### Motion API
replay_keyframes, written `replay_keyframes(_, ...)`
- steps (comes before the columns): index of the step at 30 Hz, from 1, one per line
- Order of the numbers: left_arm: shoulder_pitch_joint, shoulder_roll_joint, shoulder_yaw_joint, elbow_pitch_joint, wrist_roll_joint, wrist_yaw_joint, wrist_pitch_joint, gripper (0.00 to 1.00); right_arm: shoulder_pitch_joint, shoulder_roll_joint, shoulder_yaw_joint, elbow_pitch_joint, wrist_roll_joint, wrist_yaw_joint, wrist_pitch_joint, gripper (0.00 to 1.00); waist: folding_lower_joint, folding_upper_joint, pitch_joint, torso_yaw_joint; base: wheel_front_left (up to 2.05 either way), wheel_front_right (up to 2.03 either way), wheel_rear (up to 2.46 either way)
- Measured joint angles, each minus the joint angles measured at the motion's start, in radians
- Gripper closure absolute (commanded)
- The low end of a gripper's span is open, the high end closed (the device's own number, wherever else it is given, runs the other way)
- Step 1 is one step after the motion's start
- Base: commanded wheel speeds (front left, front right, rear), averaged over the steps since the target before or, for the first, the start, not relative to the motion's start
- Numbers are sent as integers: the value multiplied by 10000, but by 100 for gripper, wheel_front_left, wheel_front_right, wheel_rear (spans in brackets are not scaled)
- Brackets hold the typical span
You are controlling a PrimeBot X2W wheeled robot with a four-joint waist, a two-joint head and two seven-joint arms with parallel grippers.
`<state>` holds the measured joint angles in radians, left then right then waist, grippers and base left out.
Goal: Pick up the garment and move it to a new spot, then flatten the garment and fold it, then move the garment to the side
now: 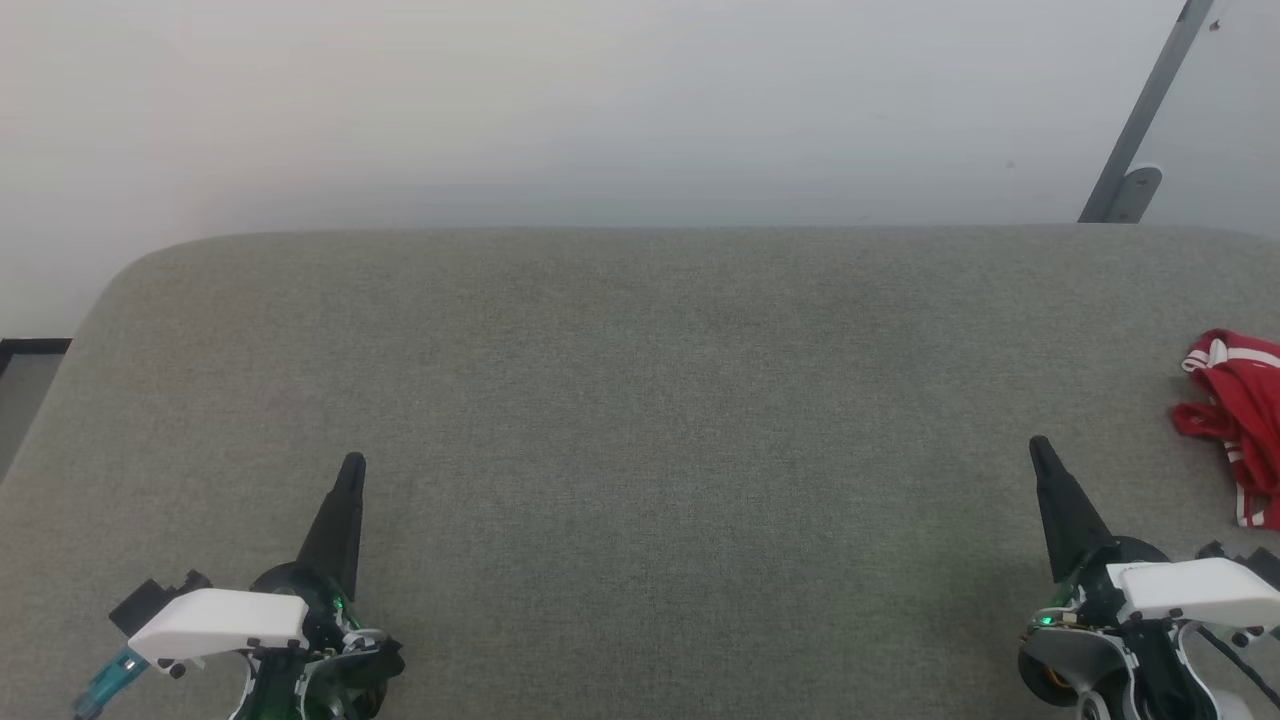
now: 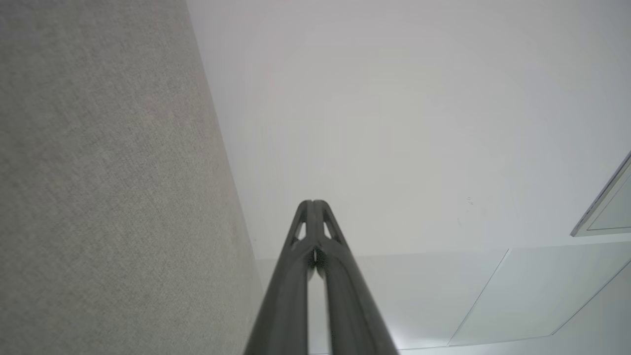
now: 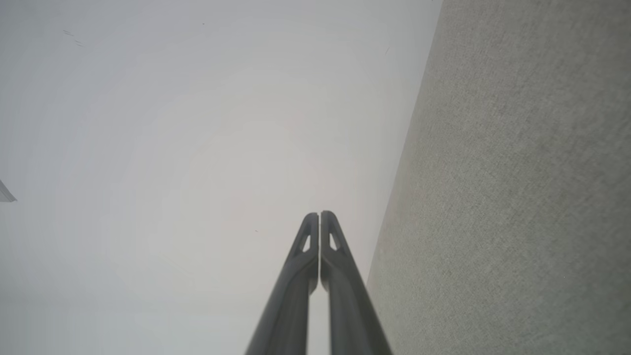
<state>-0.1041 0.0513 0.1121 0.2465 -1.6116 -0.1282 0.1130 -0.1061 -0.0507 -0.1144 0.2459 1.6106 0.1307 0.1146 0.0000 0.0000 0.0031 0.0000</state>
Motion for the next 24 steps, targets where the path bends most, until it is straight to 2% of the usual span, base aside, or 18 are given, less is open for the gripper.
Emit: replay_keyframes(24,0,-4,6,0,0,0,2,100,-1,0,0,0,0,0,-2,100,0,0,0,0,0,0,0)
